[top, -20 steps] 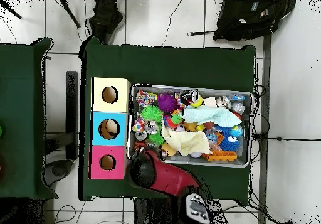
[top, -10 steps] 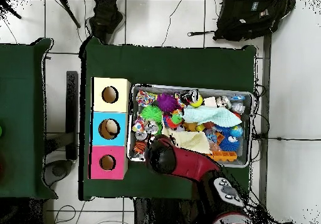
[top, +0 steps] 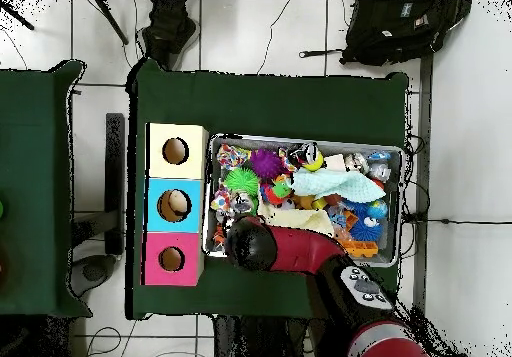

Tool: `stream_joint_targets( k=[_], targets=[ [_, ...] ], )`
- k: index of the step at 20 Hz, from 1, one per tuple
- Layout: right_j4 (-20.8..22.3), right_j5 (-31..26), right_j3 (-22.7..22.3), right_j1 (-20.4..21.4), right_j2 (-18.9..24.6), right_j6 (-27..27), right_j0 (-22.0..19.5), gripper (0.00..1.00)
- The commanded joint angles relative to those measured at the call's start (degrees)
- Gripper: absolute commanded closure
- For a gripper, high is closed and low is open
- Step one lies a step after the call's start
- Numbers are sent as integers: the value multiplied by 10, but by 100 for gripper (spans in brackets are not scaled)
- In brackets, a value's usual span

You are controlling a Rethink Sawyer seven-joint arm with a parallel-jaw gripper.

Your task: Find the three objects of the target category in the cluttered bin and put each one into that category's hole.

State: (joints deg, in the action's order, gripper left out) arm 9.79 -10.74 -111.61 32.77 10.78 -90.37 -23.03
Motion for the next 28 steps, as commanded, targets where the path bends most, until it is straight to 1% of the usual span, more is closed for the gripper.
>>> stream_joint_targets(
  k=[1, 2, 3, 5, 6, 8, 11, 16, 19, 24, 28],
  targets=[
    [43, -25, 38, -2, 71, 6, -9, 0],
    [42, -14, 36, -1, 69, -1, -8, 0],
    [41, -15, 37, 2, 61, -10, -2, 0],
    [43, -74, 52, 17, 30, -4, 28, 0],
    [36, -92, 51, 22, 24, -10, 34, 0],
    [30, -112, 47, 32, 25, -12, 32, 0],
    [40, -120, 43, 34, 45, 12, 18, 0],
    [48, -135, 41, 30, 68, 29, 3, 0],
    [58, -129, 31, 27, 76, 34, -7, 0],
    [78, -133, 31, 19, 96, 51, -29, 0],
    [93, -145, 42, 10, 113, 63, -47, 0]
  ],
)
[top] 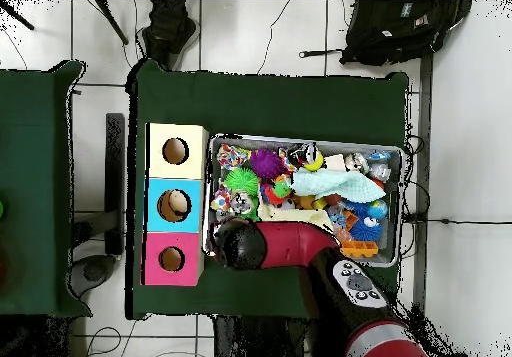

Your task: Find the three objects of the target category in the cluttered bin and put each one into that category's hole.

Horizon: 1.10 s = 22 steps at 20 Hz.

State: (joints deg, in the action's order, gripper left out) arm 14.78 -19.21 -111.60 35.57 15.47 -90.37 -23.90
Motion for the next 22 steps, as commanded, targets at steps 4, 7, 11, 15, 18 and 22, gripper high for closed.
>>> stream_joint_targets(
  k=[4, 7, 11, 15, 18, 22],
  targets=[
    [58, -83, 51, -19, 79, 78, -57, 0],
    [68, -85, 50, -18, 84, 78, -64, 0],
    [82, -91, 55, -23, 89, 73, -63, 0],
    [96, -101, 62, -24, 92, 74, -63, 0],
    [104, -104, 63, -25, 94, 71, -63, 0],
    [115, -98, 63, -25, 90, 60, -57, 0]
  ],
)
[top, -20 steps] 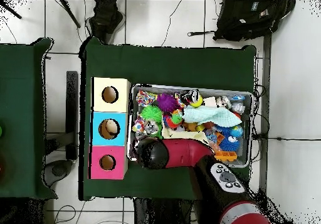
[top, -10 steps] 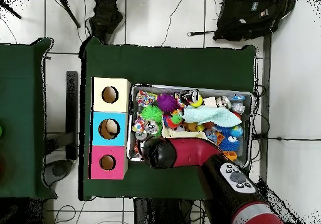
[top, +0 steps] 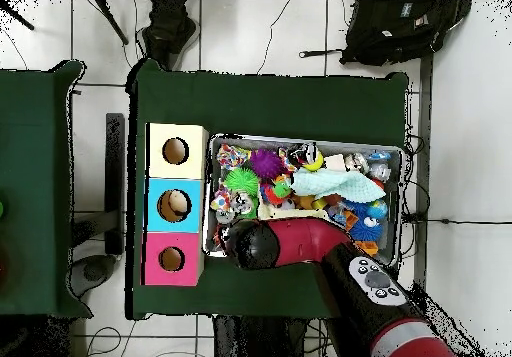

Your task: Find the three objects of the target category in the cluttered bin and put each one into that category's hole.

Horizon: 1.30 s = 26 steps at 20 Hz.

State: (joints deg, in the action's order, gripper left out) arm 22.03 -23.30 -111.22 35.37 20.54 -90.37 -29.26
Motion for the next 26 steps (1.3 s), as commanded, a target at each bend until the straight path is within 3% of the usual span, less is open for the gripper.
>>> stream_joint_targets(
  k=[1, 21, 26],
  targets=[
    [48, -52, 60, -25, 37, 59, -2, 0],
    [113, -53, 81, -43, 55, 88, -41, 0],
    [111, -72, 74, -31, 68, 92, -53, 0]
  ],
)
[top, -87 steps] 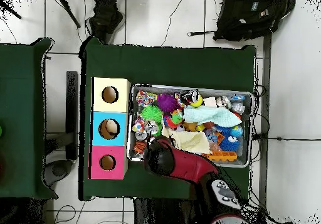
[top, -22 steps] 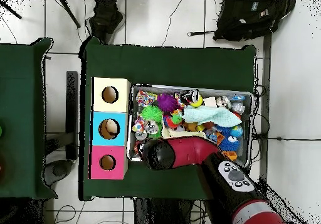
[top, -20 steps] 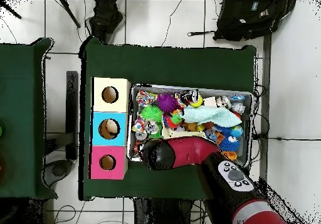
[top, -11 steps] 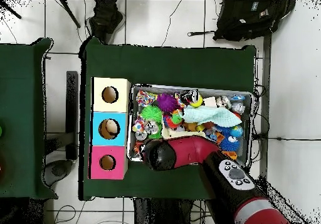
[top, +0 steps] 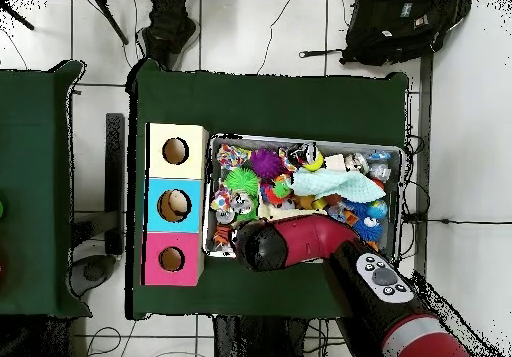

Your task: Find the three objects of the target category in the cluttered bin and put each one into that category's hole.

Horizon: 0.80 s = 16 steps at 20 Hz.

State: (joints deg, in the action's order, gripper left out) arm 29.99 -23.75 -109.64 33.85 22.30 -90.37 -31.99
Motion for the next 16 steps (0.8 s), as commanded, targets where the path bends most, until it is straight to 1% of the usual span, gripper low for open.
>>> stream_joint_targets(
  k=[1, 4, 6, 11, 16],
  targets=[
    [29, -74, 58, -14, 54, 93, -29, 0],
    [30, -80, 55, -11, 59, 90, -32, 0],
    [34, -78, 56, -17, 61, 88, -35, 0],
    [50, -56, 61, -41, 57, 83, -35, 0],
    [59, -51, 64, -65, 60, 87, -39, 0]
  ],
)
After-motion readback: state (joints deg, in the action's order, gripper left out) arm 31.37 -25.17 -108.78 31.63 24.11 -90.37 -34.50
